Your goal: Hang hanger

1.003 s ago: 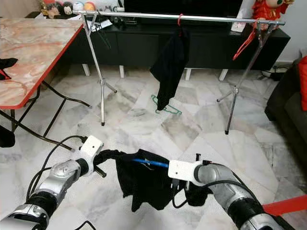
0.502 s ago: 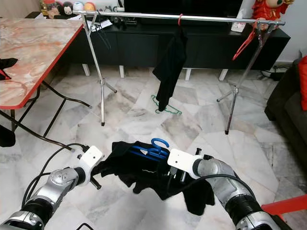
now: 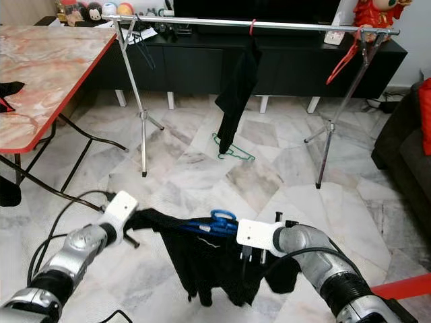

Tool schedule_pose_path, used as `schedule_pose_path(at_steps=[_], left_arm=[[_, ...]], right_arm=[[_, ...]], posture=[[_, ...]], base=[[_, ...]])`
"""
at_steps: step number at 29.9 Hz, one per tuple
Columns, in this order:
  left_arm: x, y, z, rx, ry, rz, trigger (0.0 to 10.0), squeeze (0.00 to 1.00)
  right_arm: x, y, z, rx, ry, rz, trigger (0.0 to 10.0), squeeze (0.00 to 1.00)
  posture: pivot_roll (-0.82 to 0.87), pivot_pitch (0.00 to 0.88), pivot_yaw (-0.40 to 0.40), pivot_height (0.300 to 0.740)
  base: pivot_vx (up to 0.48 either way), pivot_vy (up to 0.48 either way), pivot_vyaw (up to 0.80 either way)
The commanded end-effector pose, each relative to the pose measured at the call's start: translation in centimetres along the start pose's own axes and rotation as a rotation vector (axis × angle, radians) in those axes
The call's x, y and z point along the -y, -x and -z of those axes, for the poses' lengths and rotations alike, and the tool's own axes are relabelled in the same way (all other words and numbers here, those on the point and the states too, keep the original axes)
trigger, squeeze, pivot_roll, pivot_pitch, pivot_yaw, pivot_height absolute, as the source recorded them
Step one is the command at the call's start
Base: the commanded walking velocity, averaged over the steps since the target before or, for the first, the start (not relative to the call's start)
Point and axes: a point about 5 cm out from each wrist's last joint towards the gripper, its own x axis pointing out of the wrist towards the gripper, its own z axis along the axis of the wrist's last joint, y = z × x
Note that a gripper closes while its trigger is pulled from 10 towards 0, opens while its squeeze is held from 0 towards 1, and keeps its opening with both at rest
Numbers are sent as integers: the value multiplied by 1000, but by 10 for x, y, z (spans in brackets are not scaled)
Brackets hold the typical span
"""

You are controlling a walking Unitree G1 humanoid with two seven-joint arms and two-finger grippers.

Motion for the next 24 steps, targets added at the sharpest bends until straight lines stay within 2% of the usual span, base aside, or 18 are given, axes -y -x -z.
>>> schedule_pose_path(at_steps=[1,6,9,11,19,20,22,24], left_arm=[[-7,-3,-22,83,30,-11,10000,0],[-4,-5,-36,138,76,48,10000,0],[5,-5,-41,152,71,130,10000,0],[14,-4,-44,155,59,209,10000,0],[25,-2,-48,168,49,299,10000,0],[30,0,-52,180,48,340,10000,0],[32,1,-53,183,48,357,10000,0],[40,6,-56,187,35,426,10000,0]], right_arm=[[-8,-3,3,-30,7,-33,0,0],[-11,-11,2,-62,2,-11,0,0],[-9,-17,-1,-70,-43,38,0,0],[-4,-24,-7,-72,-106,115,0,0],[0,-32,-25,-24,-203,173,0,0],[2,-35,-28,-18,-237,202,0,0],[3,-36,-29,-18,-246,215,0,0],[5,-38,-32,-8,-310,261,0,0]], posture=[[-67,88,-38,740],[-60,86,-35,740],[-59,84,-36,740],[-59,84,-36,740],[-38,73,-38,740],[-33,70,-38,740],[-33,70,-38,740],[-30,67,-40,740]], base=[[0,0,0],[0,0,0],[0,0,0],[0,0,0],[0,0,0],[0,0,0],[0,0,0],[0,0,0]])
